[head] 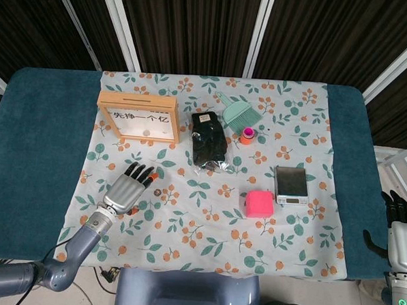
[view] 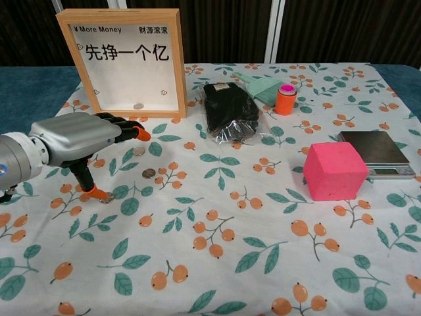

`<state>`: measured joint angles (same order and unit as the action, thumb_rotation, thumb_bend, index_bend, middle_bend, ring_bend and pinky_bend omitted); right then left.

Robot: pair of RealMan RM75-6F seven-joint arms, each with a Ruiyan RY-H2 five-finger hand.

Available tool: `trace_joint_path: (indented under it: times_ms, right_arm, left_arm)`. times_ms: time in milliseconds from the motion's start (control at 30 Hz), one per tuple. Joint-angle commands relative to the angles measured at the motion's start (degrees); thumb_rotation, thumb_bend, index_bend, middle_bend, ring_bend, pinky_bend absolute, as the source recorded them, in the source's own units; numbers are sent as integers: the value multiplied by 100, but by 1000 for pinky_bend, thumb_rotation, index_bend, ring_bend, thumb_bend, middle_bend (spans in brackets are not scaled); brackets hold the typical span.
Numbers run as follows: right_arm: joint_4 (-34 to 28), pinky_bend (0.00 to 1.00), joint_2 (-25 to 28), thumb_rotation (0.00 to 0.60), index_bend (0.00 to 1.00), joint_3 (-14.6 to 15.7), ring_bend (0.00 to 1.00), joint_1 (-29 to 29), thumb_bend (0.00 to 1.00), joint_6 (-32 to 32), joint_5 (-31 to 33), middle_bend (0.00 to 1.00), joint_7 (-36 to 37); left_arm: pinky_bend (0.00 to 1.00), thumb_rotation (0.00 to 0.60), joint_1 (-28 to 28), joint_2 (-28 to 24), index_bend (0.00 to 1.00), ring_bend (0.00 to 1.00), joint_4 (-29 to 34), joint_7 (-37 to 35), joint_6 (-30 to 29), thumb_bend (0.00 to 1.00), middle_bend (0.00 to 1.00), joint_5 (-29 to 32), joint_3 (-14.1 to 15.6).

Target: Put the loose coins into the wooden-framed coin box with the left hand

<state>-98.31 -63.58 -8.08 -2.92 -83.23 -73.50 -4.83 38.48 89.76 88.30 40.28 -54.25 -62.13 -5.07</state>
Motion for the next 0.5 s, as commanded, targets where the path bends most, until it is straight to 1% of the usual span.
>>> trace_joint_path:
  times_ms: [33,500]
  right_arm:
    - [-4,0,-1,600,89,0,0,0,394,-1,3,25,-4]
    - [0,0,-9,600,89,-2,0,2,394,-12,16,25,-31]
  left_arm:
    - [0,600,13,3,118,0,-11,3,-10,67,0,7,22]
    - [0,600,76,70,119,0,-138,109,-103,67,0,66,155]
